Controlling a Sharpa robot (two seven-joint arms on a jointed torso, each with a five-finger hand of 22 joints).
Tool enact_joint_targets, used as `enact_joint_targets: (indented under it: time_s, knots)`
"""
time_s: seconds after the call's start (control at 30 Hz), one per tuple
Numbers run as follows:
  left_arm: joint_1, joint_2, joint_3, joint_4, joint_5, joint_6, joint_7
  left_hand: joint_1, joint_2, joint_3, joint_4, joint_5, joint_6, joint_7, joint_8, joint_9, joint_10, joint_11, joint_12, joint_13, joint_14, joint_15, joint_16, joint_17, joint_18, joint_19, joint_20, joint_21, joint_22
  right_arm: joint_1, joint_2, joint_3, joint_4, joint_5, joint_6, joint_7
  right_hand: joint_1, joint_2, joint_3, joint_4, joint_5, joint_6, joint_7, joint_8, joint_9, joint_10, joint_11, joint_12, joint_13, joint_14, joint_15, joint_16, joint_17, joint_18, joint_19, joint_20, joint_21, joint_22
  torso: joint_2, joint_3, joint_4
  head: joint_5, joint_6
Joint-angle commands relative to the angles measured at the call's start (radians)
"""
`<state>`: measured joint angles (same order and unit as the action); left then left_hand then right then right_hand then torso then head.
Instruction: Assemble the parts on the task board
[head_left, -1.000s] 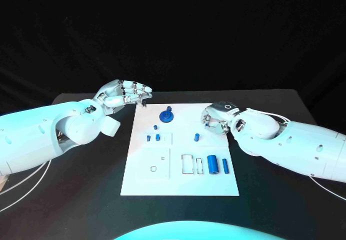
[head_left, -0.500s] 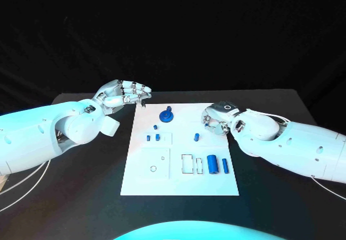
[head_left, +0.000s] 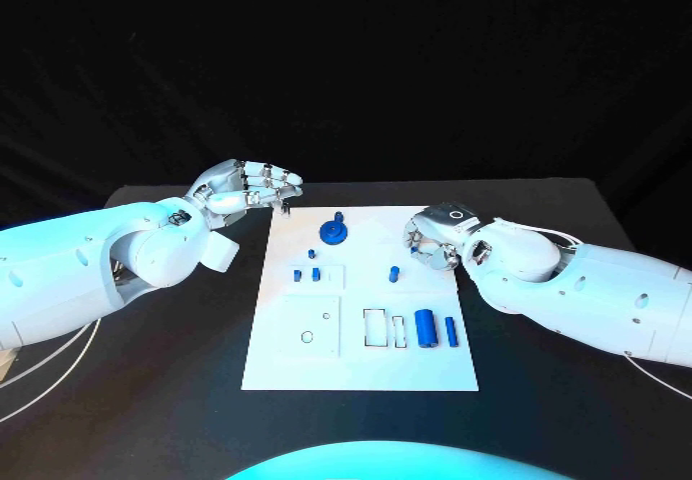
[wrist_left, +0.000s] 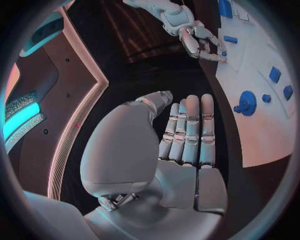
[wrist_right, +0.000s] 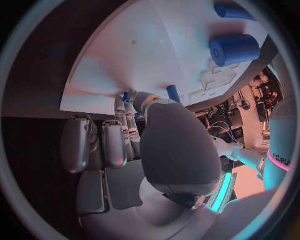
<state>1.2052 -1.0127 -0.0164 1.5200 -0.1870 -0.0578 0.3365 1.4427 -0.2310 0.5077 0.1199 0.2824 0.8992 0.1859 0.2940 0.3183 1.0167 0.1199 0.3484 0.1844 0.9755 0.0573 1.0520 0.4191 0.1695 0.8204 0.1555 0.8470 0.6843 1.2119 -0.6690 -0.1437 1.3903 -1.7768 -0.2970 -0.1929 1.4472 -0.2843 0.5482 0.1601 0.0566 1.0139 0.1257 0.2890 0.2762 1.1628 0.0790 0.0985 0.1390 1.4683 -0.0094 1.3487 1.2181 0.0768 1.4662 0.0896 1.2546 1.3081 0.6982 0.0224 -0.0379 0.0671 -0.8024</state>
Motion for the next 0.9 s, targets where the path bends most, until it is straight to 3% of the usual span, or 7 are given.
enact_joint_targets:
  time_s: [0.03, 0.53, 0.67, 0.77, 0.9]
  knots:
    - [0.0, 0.001, 0.001, 0.0, -0.004, 0.002, -0.002, 0.002, 0.009, 0.001, -0.008, 0.004, -0.001, 0.006, -0.002, -0.001, -0.001, 0.007, -0.005, -0.001, 0.004, 0.0, -0.006, -0.001, 0.013, 0.006, 0.002, -0.003, -0.001, -0.011, -0.006, -0.008, -0.005, -0.011, 0.075, -0.016, 0.003, -0.003, -0.001, -0.011, 0.003, 0.004, 0.003, -0.006, 0.002, -0.007, -0.001, -0.007, 0.001, 0.037, 0.005, 0.004, -0.001, -0.012, 0.019, 0.002, -0.004, 0.078, 0.0, 0.0007, -0.0007, 0.001, 0.0]
    - [0.0, 0.002, 0.0, -0.002, -0.006, 0.003, -0.009, 0.004, 0.01, 0.001, -0.009, 0.004, -0.001, 0.007, -0.002, -0.001, -0.001, 0.007, -0.006, -0.001, 0.004, 0.0, -0.007, -0.001, 0.013, 0.007, 0.002, -0.003, -0.001, -0.012, -0.008, -0.008, -0.002, -0.01, 0.077, -0.013, -0.017, -0.005, -0.015, -0.034, 0.003, 0.001, 0.001, -0.016, 0.004, -0.023, 0.002, -0.021, -0.006, 0.032, 0.007, -0.003, -0.014, -0.009, 0.015, 0.004, -0.017, 0.072, 0.0, 0.0005, -0.0004, -0.001, -0.001]
    - [0.0, 0.002, 0.0, -0.002, -0.007, 0.003, -0.01, 0.005, 0.012, 0.002, -0.009, 0.004, -0.001, 0.007, -0.002, -0.001, -0.001, 0.007, -0.006, -0.001, 0.004, 0.001, -0.007, -0.001, 0.013, 0.007, 0.001, -0.002, -0.001, -0.013, -0.007, -0.008, -0.002, -0.008, 0.064, -0.011, -0.01, 0.015, 0.02, -0.049, 0.003, 0.015, -0.002, -0.016, 0.01, 0.02, -0.008, -0.008, -0.001, 0.032, -0.002, -0.001, -0.013, -0.011, 0.019, 0.0, -0.009, 0.078, 0.0, 0.0004, -0.0004, -0.001, -0.001]
    - [0.0, 0.002, 0.0, -0.003, -0.007, 0.002, -0.01, 0.005, 0.012, 0.002, -0.009, 0.004, -0.001, 0.007, -0.002, -0.001, -0.001, 0.007, -0.006, -0.001, 0.004, 0.001, -0.007, -0.001, 0.013, 0.007, 0.001, -0.002, -0.001, -0.014, -0.007, -0.009, -0.001, -0.007, 0.049, -0.012, 0.018, 0.057, 0.073, -0.083, 0.003, 0.045, -0.007, -0.005, 0.022, 0.083, -0.024, 0.008, 0.009, 0.033, -0.016, 0.003, -0.011, -0.013, 0.024, -0.012, 0.007, 0.088, 0.0, 0.0005, 0.0001, -0.002, -0.001]
    - [0.0, 0.002, 0.0, -0.003, -0.007, 0.001, -0.011, 0.005, 0.012, 0.002, -0.009, 0.004, -0.001, 0.007, -0.002, -0.001, -0.001, 0.007, -0.006, -0.001, 0.004, 0.001, -0.007, -0.001, 0.013, 0.007, 0.001, -0.002, -0.001, -0.015, -0.006, -0.009, 0.001, -0.009, 0.023, -0.016, 0.023, 0.078, 0.094, -0.112, 0.003, 0.065, -0.011, 0.002, 0.032, 0.119, -0.033, 0.016, 0.018, 0.033, -0.023, 0.004, -0.01, -0.015, 0.027, -0.021, 0.016, 0.095, 0.0, 0.0001, 0.0003, -0.002, -0.001]
